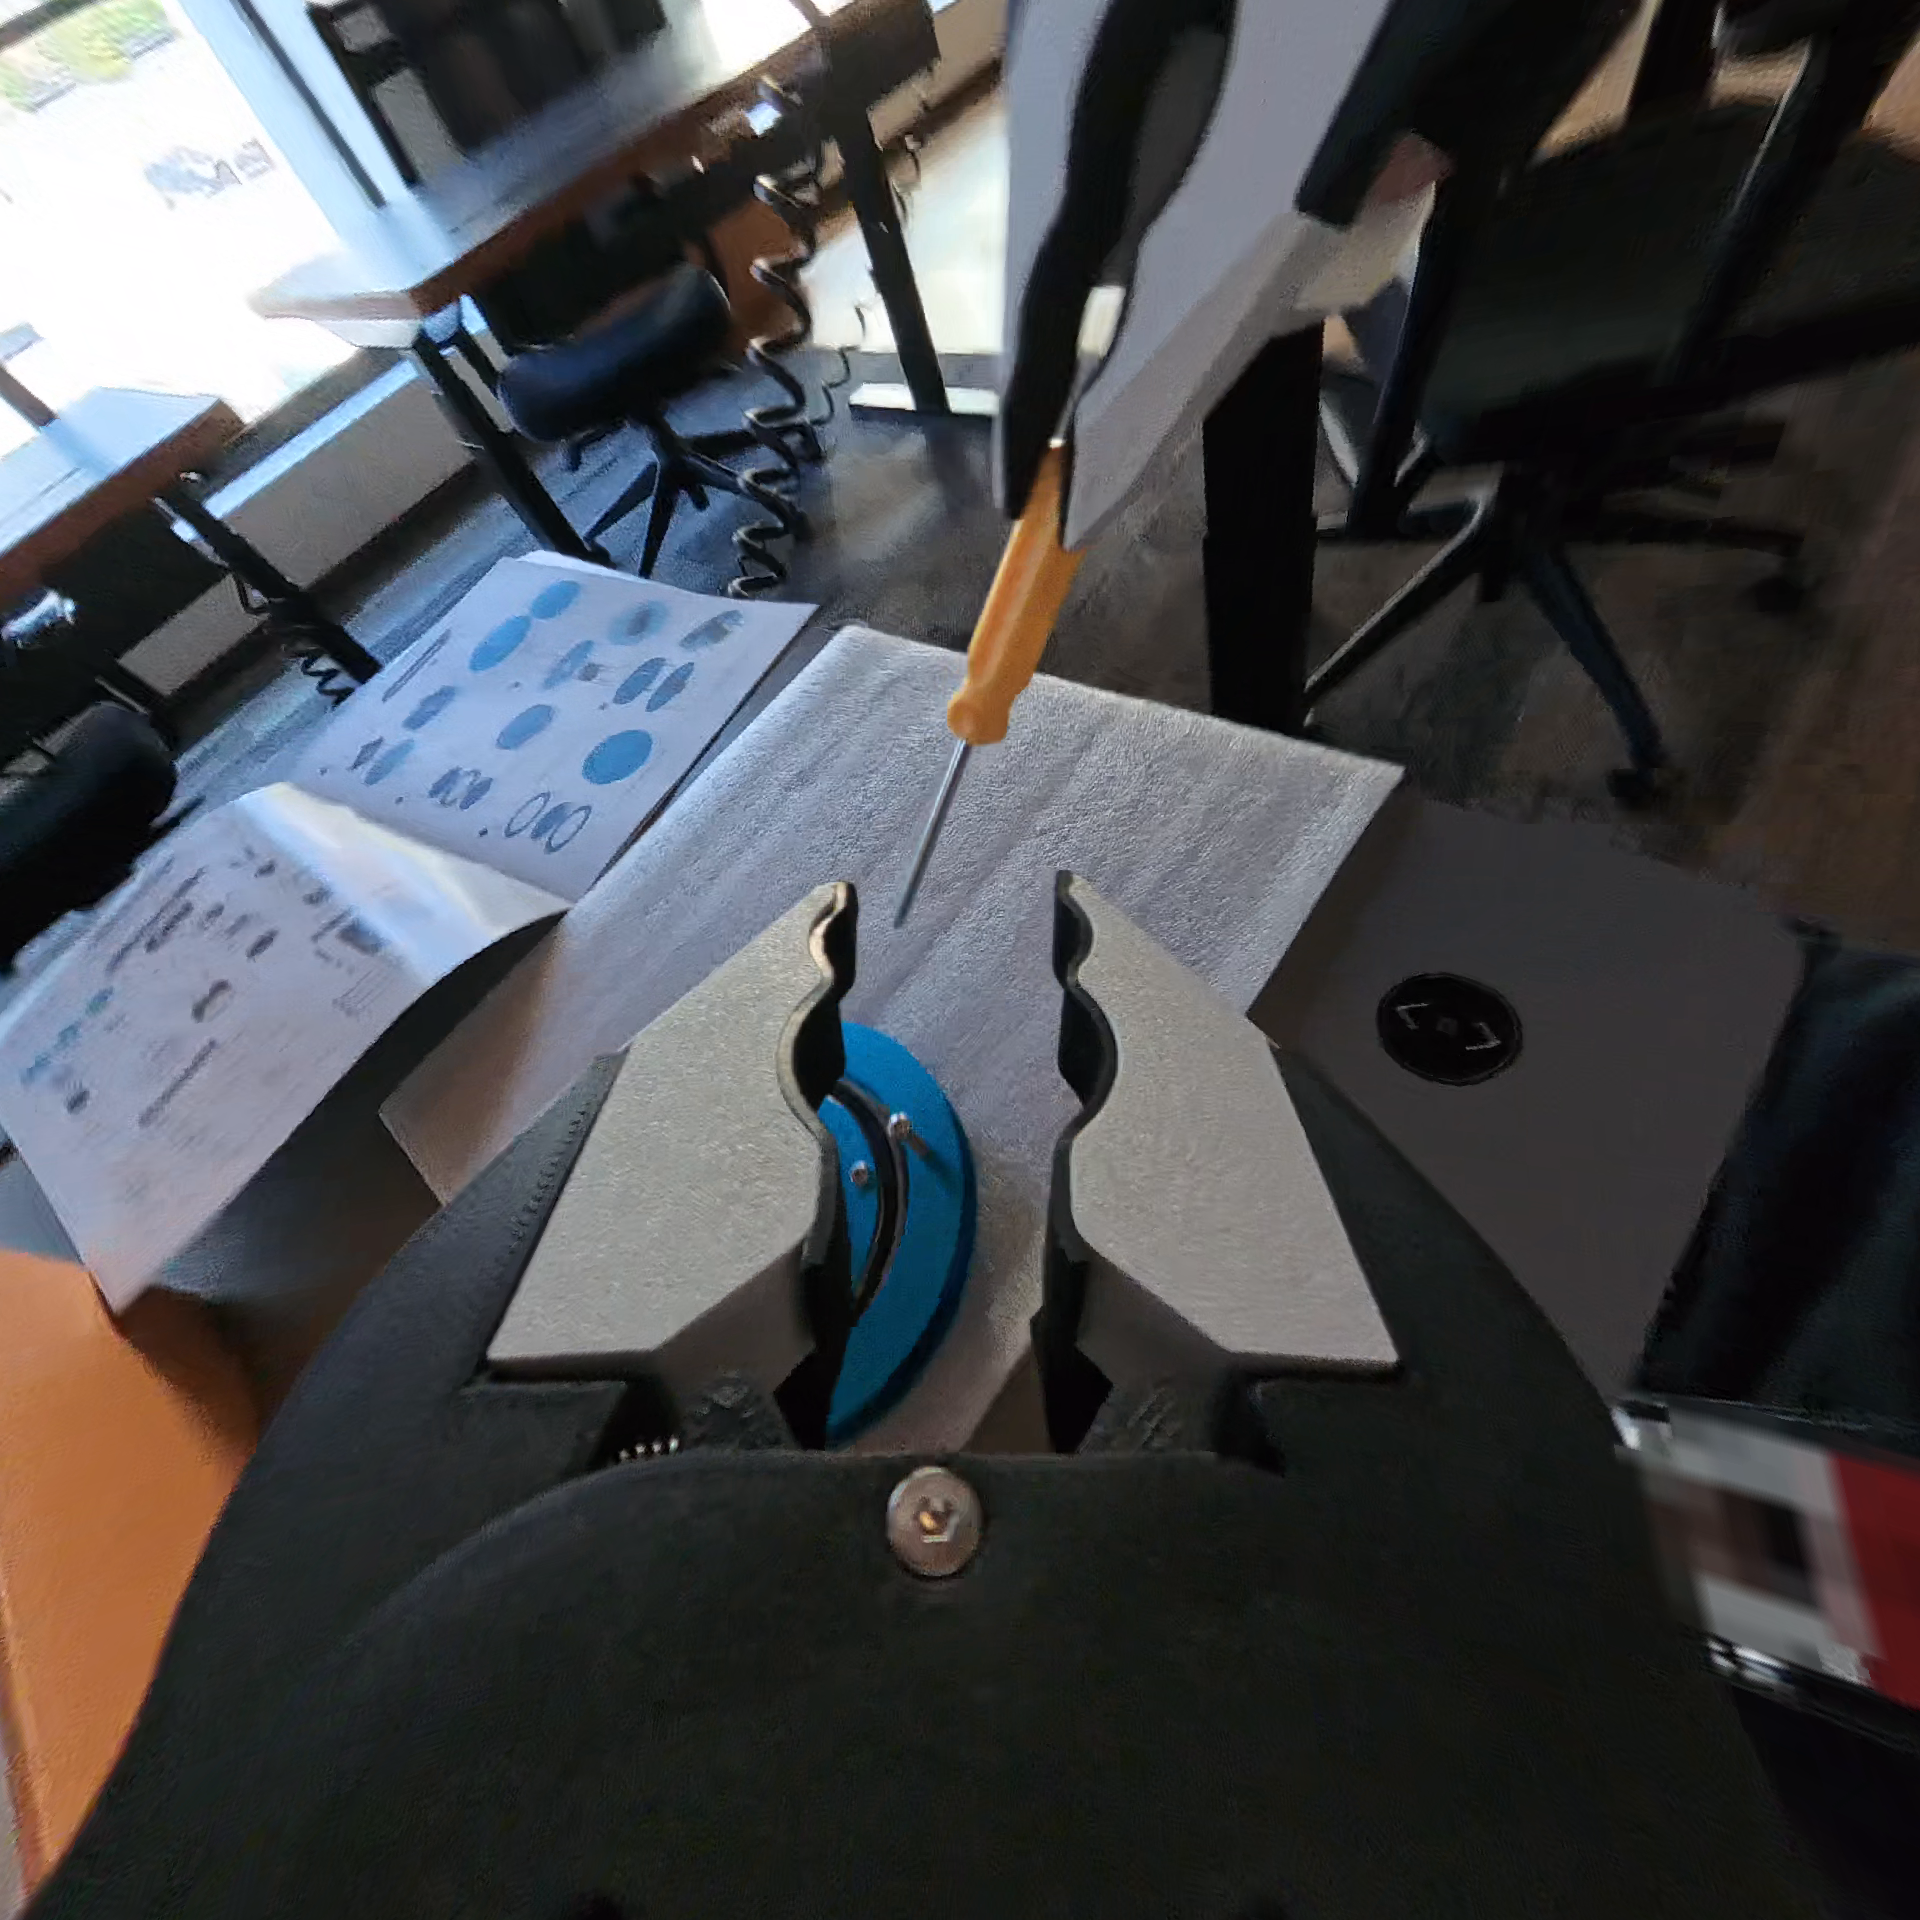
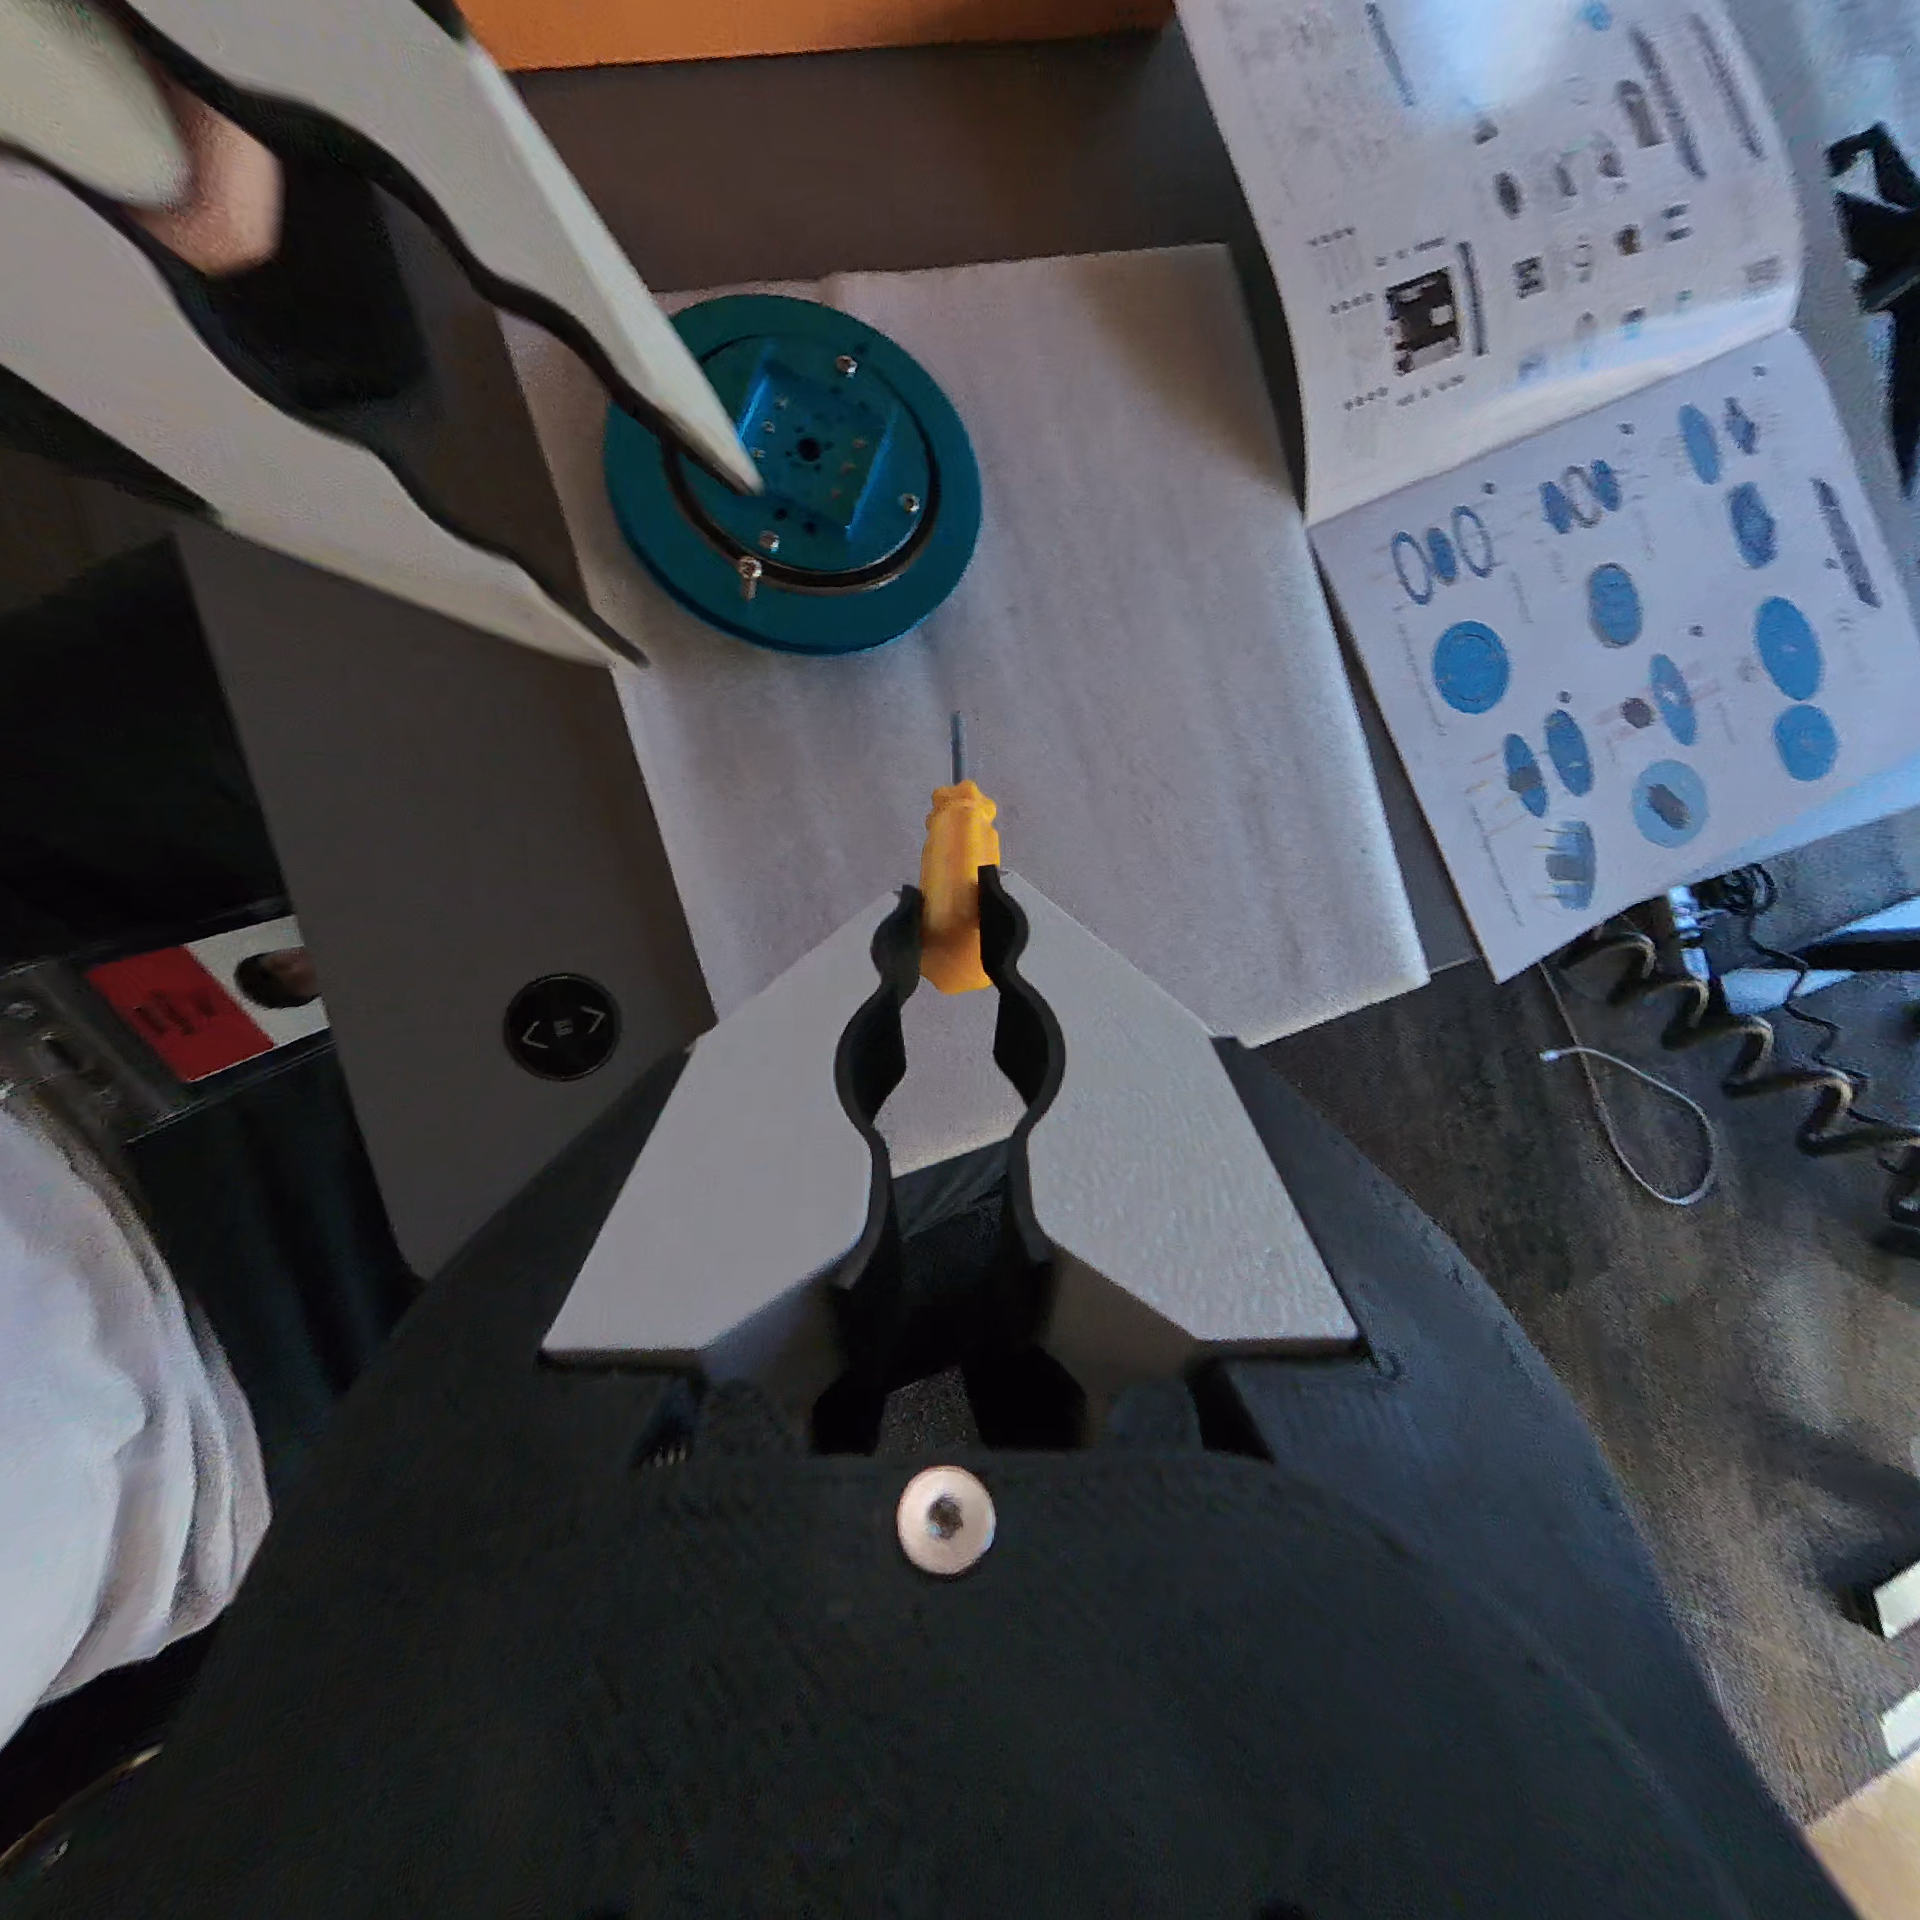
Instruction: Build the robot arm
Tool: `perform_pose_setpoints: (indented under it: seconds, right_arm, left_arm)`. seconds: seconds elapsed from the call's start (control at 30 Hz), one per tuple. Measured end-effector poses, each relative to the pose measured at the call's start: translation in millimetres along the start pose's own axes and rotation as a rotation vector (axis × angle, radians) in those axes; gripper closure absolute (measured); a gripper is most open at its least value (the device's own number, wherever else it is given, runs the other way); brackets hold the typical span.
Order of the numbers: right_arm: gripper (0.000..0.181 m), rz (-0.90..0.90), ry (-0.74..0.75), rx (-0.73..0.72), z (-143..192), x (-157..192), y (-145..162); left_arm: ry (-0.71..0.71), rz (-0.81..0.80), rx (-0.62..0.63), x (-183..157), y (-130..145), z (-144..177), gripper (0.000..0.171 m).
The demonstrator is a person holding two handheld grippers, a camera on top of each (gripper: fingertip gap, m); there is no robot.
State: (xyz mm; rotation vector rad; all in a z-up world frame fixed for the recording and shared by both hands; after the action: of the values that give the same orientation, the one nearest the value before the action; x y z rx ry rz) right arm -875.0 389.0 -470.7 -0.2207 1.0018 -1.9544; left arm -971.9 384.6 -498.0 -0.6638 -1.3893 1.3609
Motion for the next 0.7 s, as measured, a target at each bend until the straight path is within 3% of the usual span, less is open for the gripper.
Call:
perform_pose_setpoints:
  seconds: [0.1,0.17,0.23,0.3,0.33,0.4,0.5,0.57,0.63,0.7]
  right_arm:
    - [0.171,0.0,-0.05,0.005,2,4,-2]
    - [0.171,0.012,-0.091,-0.003,7,10,-6]
    - [0.171,0.008,-0.131,-0.025,13,14,-14]
    - [0.171,-0.013,-0.176,-0.071,21,16,-23]
    - [0.171,-0.033,-0.2,-0.114,24,16,-28]
    - [0.171,-0.063,-0.251,-0.279,30,13,-44]
    - [0.136,-0.1,-0.364,-0.746,48,11,-74]
    - [0.137,-0.181,-0.432,-0.957,52,6,-79]
    - [0.128,-0.229,-0.551,-1.012,44,16,-81]
    - [0.128,-0.22,-0.597,-0.96,25,26,-85]
  left_arm:
    - [0.055,-0.129,0.107,-12,11,-32,0.122]
    - [0.064,-0.169,0.124,-16,13,-50,0.127]
    - [0.076,-0.176,0.114,-19,13,-63,0.14]
    - [0.067,-0.199,0.093,-17,11,-69,0.17]
    - [0.057,-0.203,0.056,-17,6,-70,0.17]
    - [0.041,-0.108,-0.021,-17,-5,-66,0.17]
    - [0.036,0.094,-0.133,-16,-19,-51,0.171]
    - [0.03,0.183,-0.165,-13,-22,-38,0.171]
    - [0.019,0.24,-0.171,-9,-21,-26,0.171]
    - [0.018,0.256,-0.156,-4,-19,-18,0.171]
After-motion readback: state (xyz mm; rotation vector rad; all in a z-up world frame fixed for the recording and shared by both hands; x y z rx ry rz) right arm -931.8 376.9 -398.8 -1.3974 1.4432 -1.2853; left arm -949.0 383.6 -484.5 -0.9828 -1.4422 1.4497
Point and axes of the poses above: each gripper's, where its closed fingertips meet, z back along the fingers, y out of its underside, x = y × z across the jaws, the point moved 2 cm from there along z, back along the fingers, and after that the axes turned 13 degrees about -x, right-handed, at the moved point
